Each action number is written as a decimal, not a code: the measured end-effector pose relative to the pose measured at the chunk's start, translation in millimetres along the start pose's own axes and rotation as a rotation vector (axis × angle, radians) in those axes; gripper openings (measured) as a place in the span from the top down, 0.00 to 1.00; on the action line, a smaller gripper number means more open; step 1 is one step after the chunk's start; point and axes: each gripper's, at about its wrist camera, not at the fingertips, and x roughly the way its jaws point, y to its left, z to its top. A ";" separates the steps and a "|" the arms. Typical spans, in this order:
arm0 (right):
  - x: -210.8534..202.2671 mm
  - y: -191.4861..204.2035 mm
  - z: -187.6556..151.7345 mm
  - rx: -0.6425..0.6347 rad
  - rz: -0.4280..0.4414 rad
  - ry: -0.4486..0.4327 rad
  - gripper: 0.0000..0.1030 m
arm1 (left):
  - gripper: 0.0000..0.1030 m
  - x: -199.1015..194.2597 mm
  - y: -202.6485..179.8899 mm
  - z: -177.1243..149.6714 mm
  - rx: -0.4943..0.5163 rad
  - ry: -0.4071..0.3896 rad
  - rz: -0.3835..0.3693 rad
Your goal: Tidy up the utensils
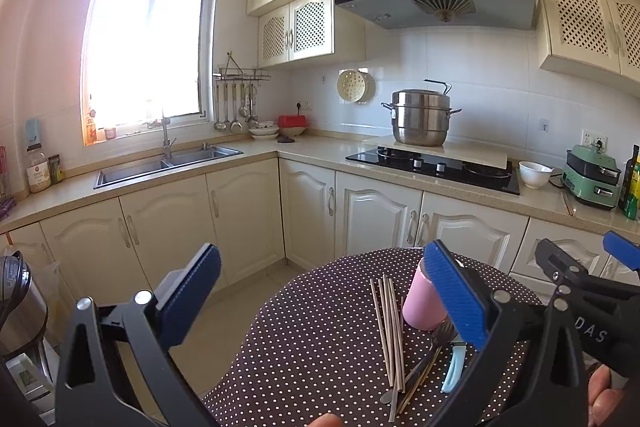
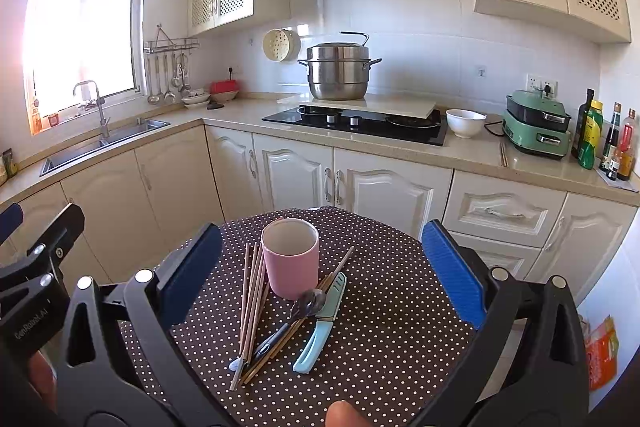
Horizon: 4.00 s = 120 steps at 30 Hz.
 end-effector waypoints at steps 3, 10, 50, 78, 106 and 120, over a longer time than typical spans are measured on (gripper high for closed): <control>2.4 0.4 -0.3 0.001 0.001 0.005 0.05 | 0.04 2.0 -0.3 -0.2 0.003 0.003 -0.003; 5.3 -0.4 0.0 0.002 0.001 0.009 0.05 | 0.04 4.9 -1.5 -1.6 -0.002 0.008 -0.008; 132.5 -44.1 -80.5 0.046 0.045 0.418 0.05 | 0.04 210.8 -22.0 -111.8 0.138 0.598 -0.057; 184.7 -56.8 -107.6 0.054 0.025 0.557 0.11 | 0.42 329.1 -59.1 -138.5 0.146 0.797 -0.127; 231.5 -11.7 -130.6 -0.066 0.053 0.811 0.74 | 0.95 276.0 -24.3 -155.0 0.104 0.759 -0.234; 225.4 -50.1 -117.2 -0.043 0.103 0.827 0.38 | 0.95 260.5 -26.8 -149.7 0.094 0.752 -0.259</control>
